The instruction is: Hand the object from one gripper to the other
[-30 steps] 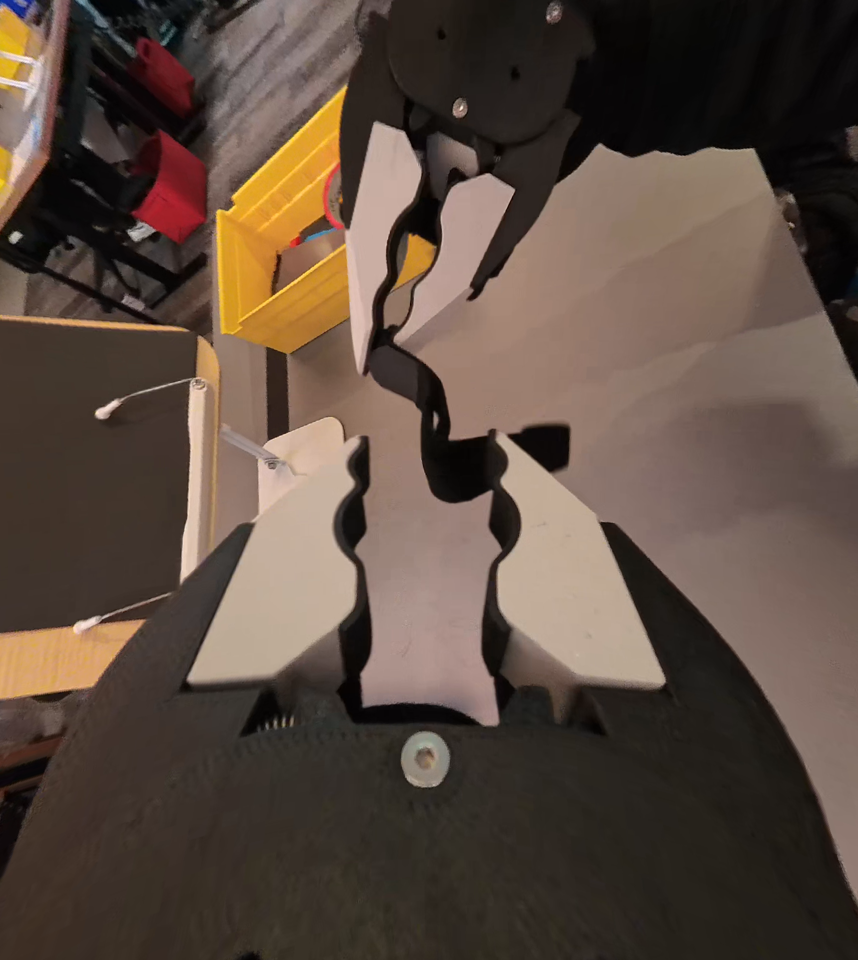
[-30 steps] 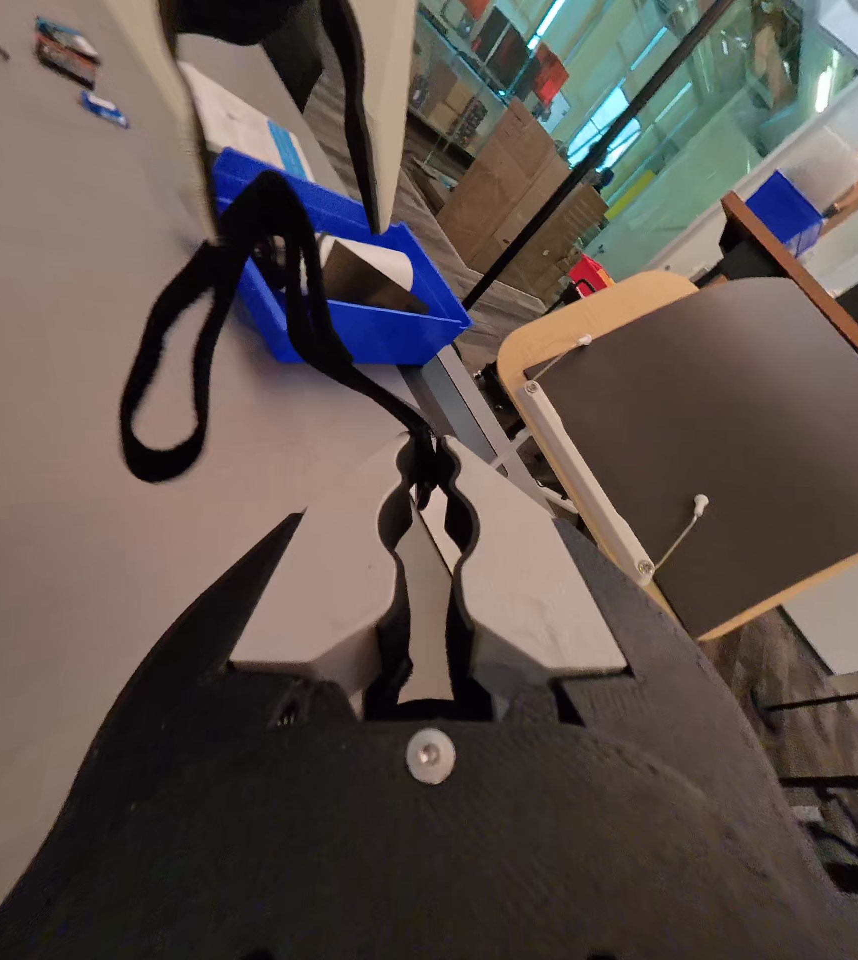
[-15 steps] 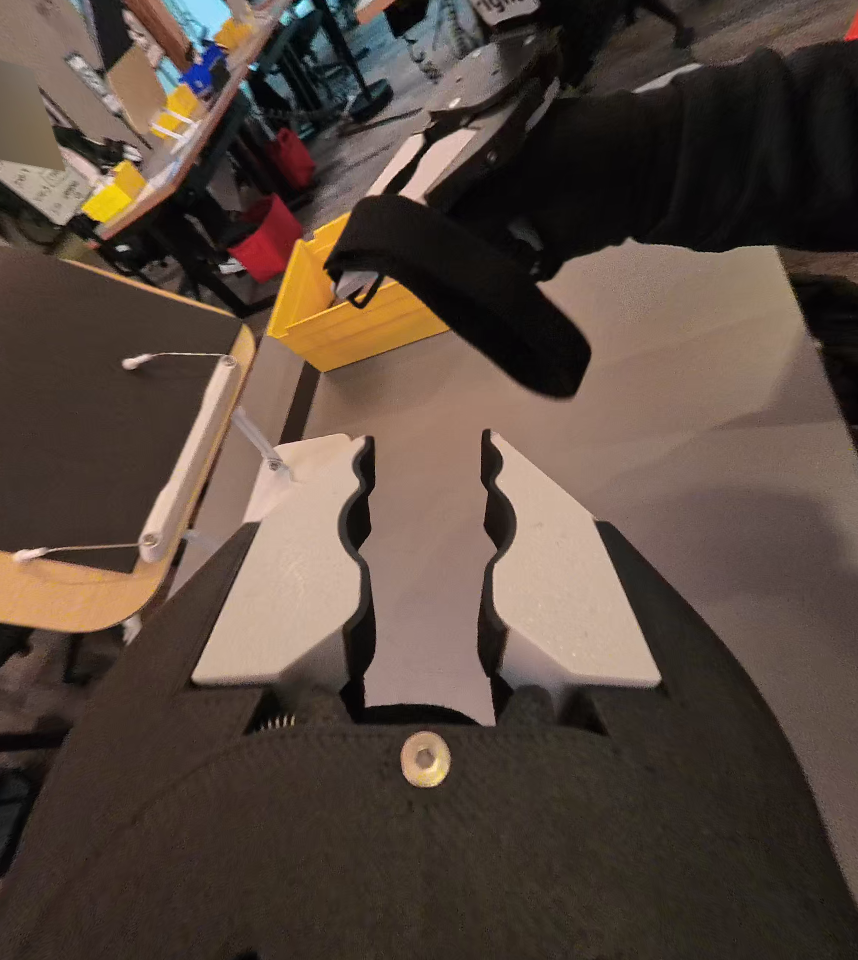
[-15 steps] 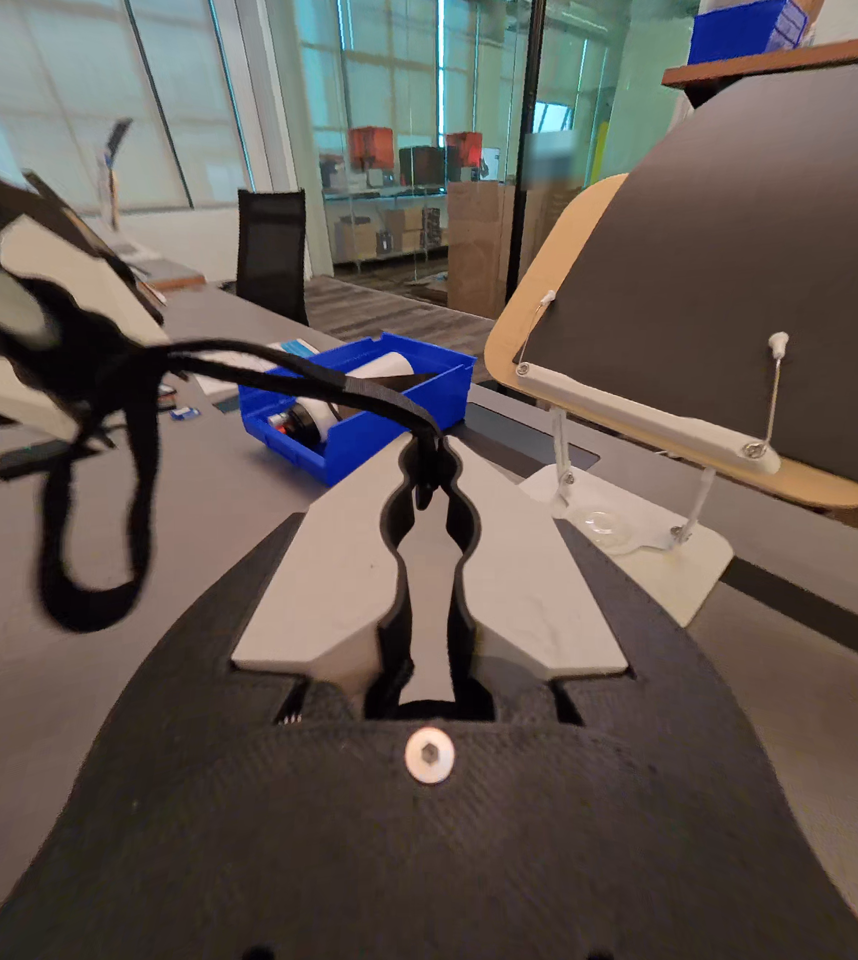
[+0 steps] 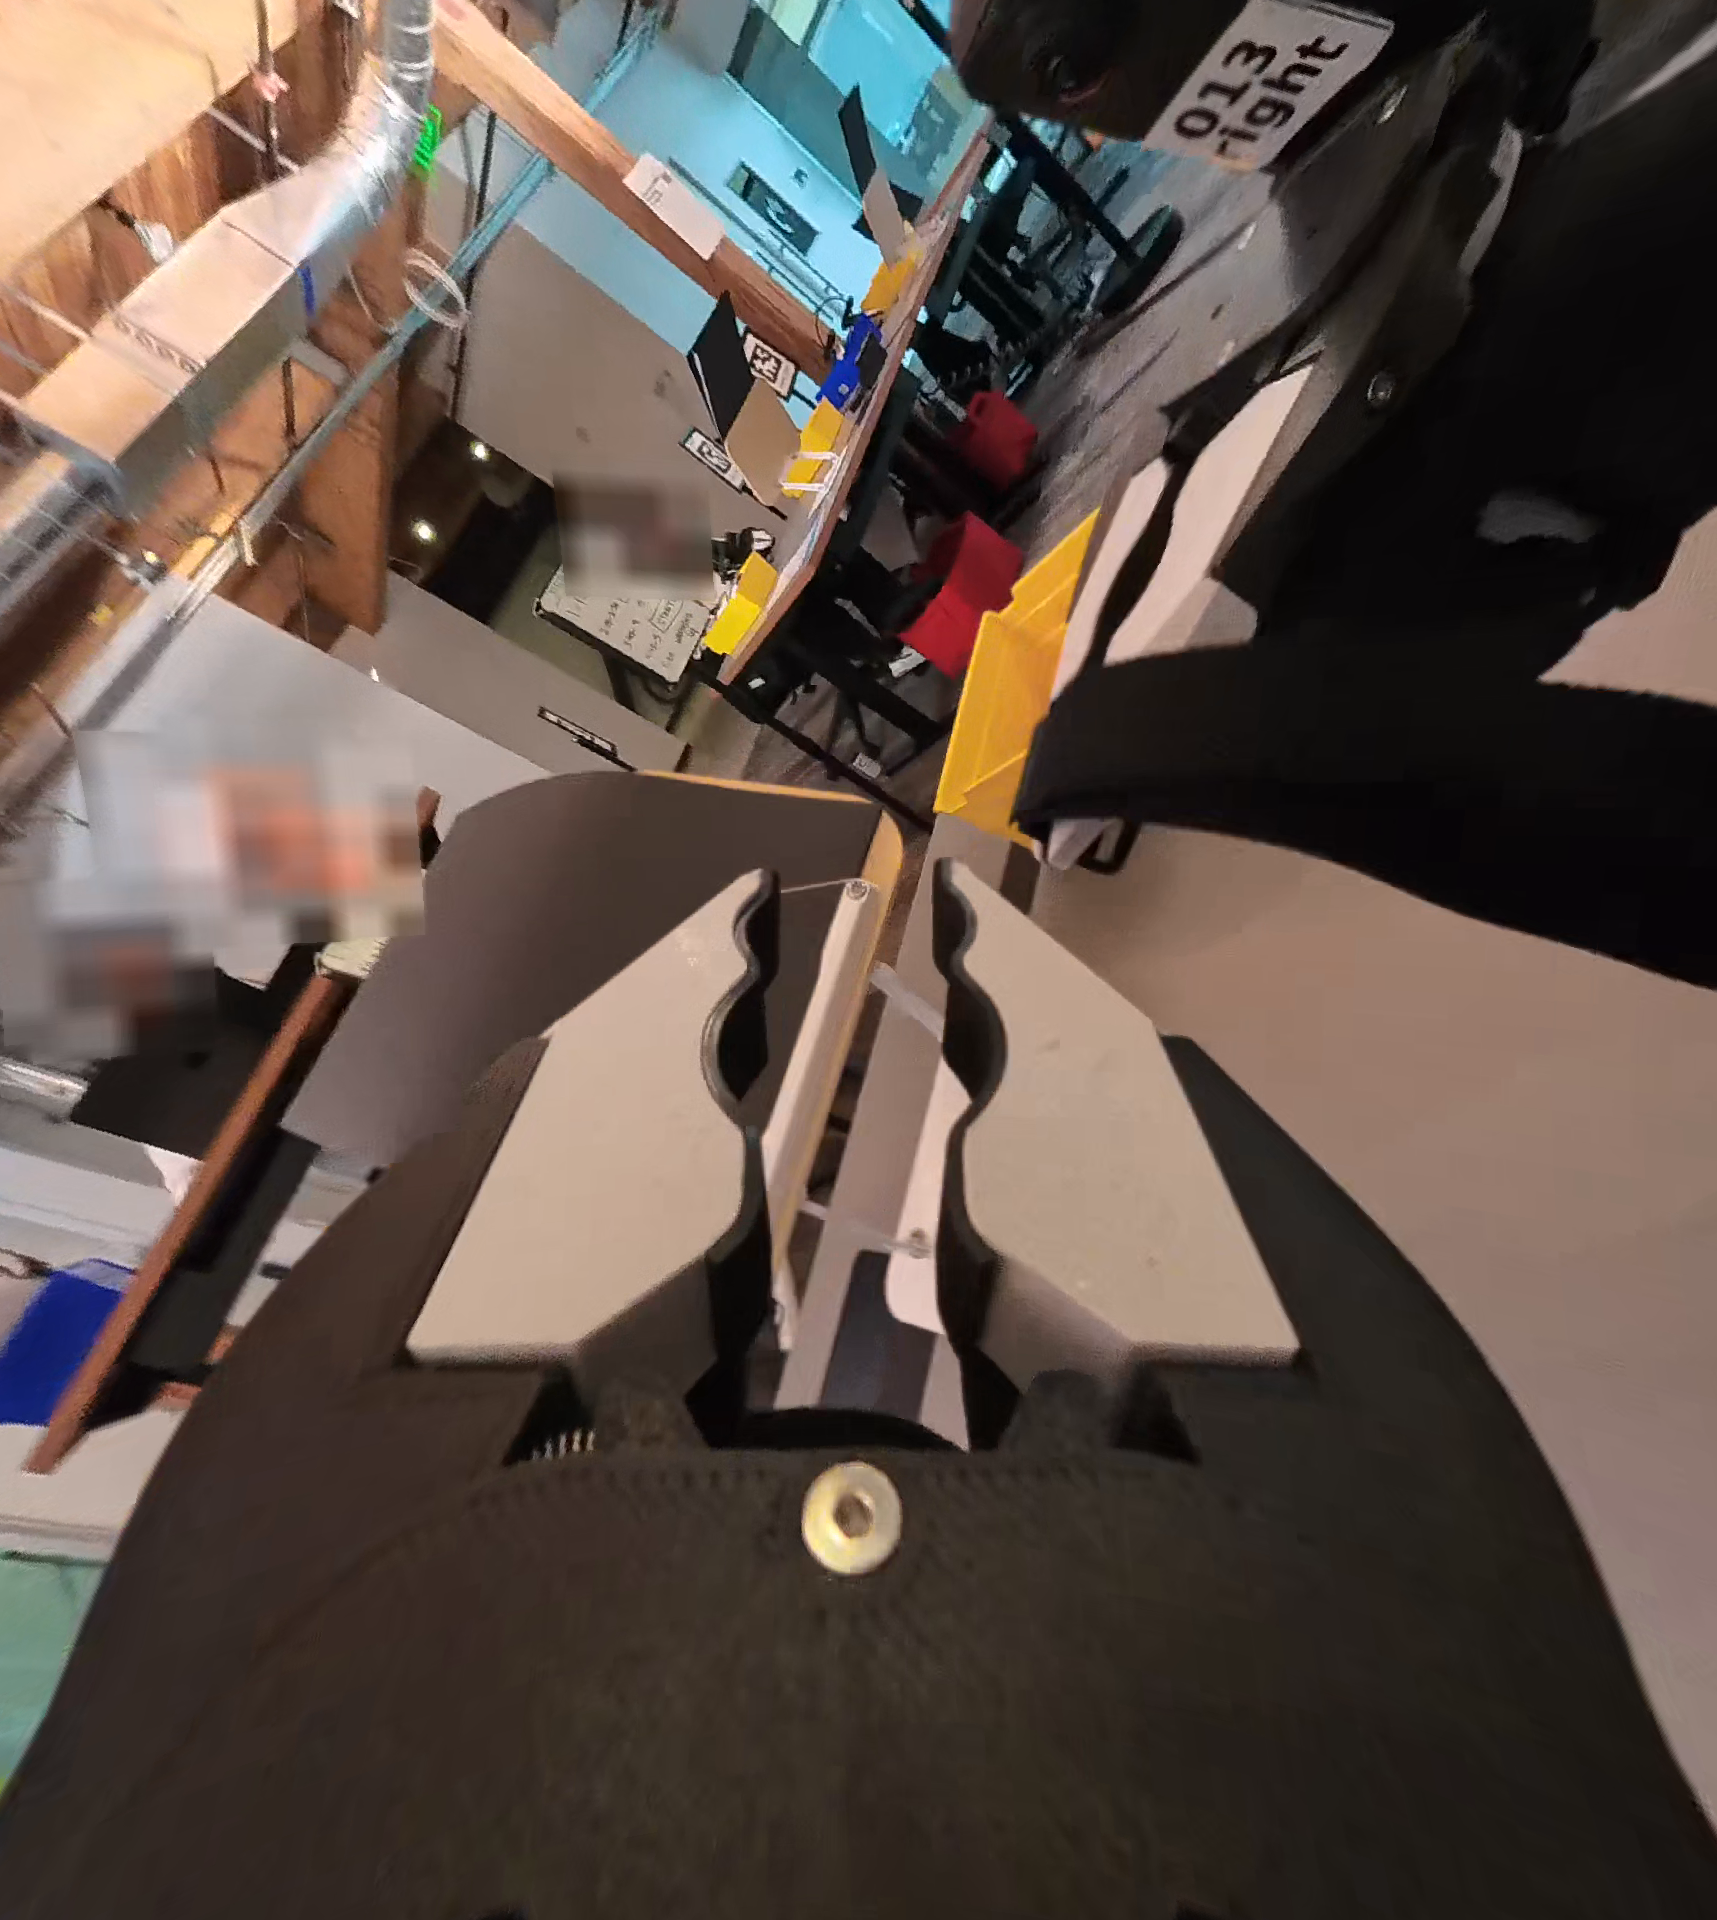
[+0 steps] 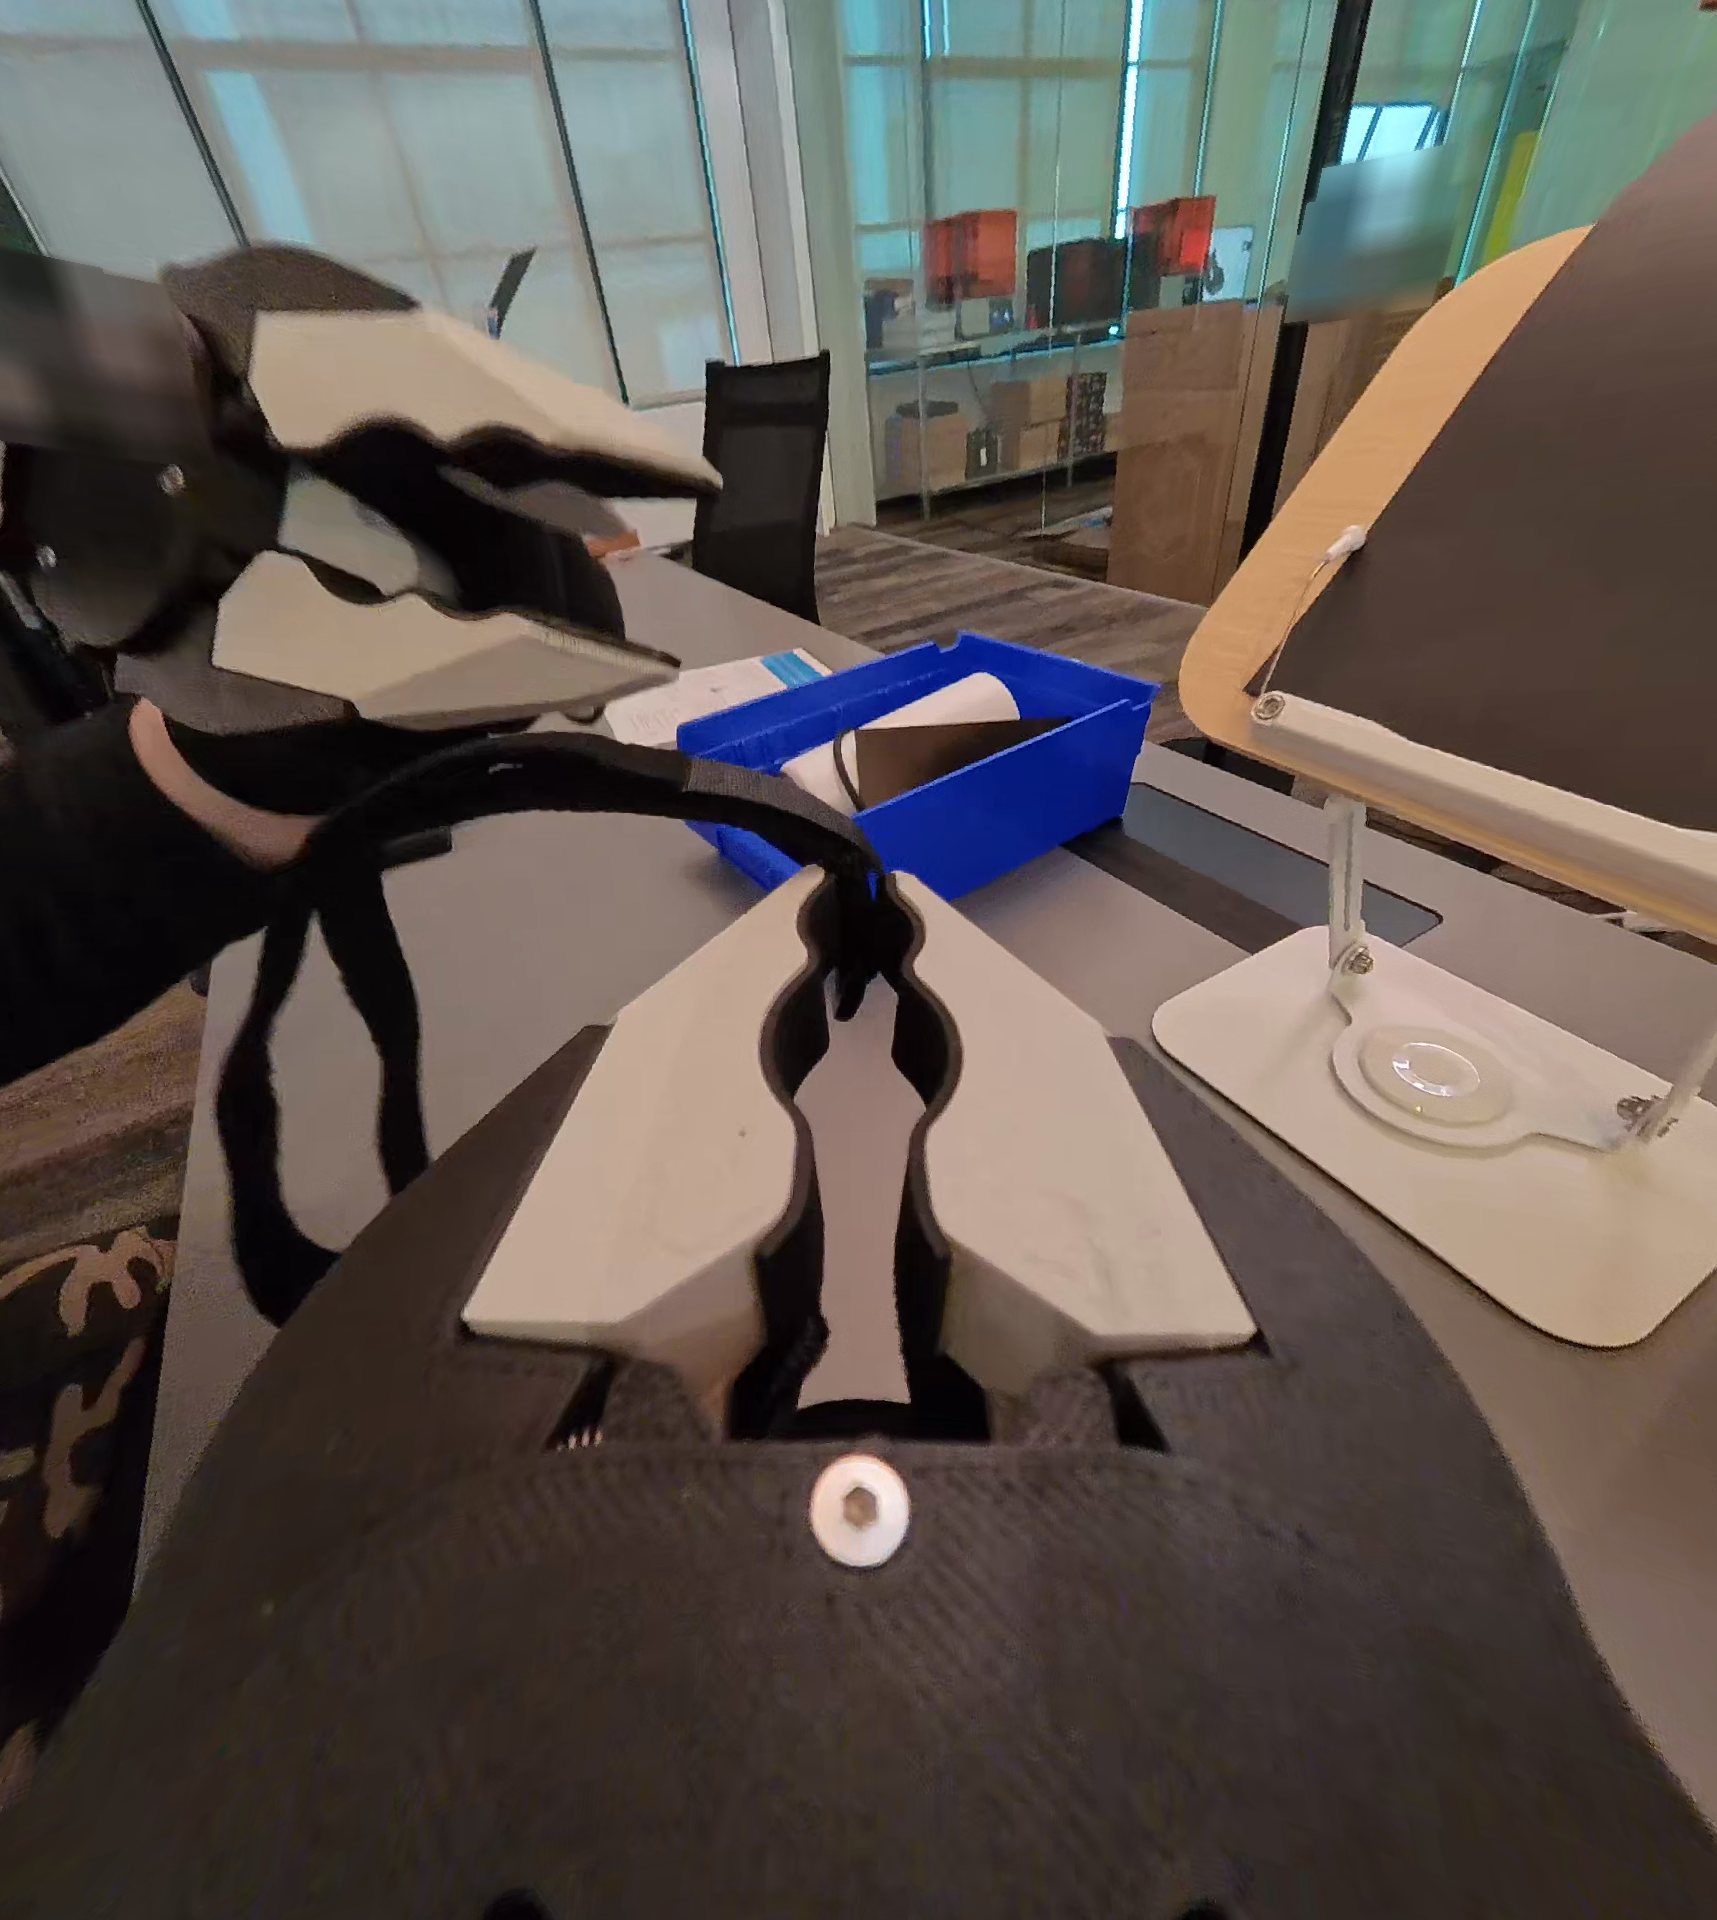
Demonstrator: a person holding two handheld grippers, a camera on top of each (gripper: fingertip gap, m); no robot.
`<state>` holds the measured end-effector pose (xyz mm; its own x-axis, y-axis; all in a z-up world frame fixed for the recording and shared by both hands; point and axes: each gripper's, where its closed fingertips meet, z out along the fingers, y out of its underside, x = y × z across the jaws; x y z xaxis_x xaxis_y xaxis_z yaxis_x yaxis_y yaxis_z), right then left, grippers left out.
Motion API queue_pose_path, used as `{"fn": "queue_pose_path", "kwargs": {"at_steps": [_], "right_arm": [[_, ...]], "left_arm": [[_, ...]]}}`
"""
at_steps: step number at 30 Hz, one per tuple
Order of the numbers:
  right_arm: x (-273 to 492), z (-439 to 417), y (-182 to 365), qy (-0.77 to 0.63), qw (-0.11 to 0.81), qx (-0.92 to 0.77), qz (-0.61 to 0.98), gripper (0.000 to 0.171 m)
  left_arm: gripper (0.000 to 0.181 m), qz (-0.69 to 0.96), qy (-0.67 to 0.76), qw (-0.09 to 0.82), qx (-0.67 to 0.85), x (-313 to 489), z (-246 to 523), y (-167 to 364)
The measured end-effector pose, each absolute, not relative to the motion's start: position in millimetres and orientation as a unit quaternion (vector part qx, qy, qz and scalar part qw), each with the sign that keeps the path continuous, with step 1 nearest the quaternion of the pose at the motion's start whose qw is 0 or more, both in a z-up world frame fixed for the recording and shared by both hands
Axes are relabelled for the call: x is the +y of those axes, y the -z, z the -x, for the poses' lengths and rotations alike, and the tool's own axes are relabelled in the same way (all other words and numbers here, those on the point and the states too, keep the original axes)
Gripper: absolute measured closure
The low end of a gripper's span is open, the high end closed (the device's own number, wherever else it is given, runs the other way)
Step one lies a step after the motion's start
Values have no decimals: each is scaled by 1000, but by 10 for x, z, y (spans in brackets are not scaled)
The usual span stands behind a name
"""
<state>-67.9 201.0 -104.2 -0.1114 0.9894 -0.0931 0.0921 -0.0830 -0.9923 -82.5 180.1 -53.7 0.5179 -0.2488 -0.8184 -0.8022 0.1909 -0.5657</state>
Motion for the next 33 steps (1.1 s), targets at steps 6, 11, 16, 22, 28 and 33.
{"fn": "queue_pose_path", "kwargs": {"at_steps": [6, 11, 16, 22, 28, 33], "right_arm": [[1983, 682, 1029, -531, 421, -529, 510, 167], [1978, 675, 1016, -533, 420, -529, 510, 167], [1935, 703, 1027, -530, 418, -536, 508, 167], [1927, 721, 1047, -530, 414, -537, 509, 167], [1932, 719, 1064, -530, 413, -538, 509, 167], [1921, 727, 1075, -526, 412, -541, 511, 168]], "left_arm": [[153, 575, -267, 580, 511, 1778, 758, 665], [155, 559, -289, 576, 522, 1717, 705, 674], [158, 547, -300, 582, 522, 1696, 657, 623], [156, 544, -302, 570, 536, 1688, 630, 683], [156, 537, -312, 570, 538, 1681, 623, 685], [158, 531, -317, 572, 539, 1687, 598, 676]]}}
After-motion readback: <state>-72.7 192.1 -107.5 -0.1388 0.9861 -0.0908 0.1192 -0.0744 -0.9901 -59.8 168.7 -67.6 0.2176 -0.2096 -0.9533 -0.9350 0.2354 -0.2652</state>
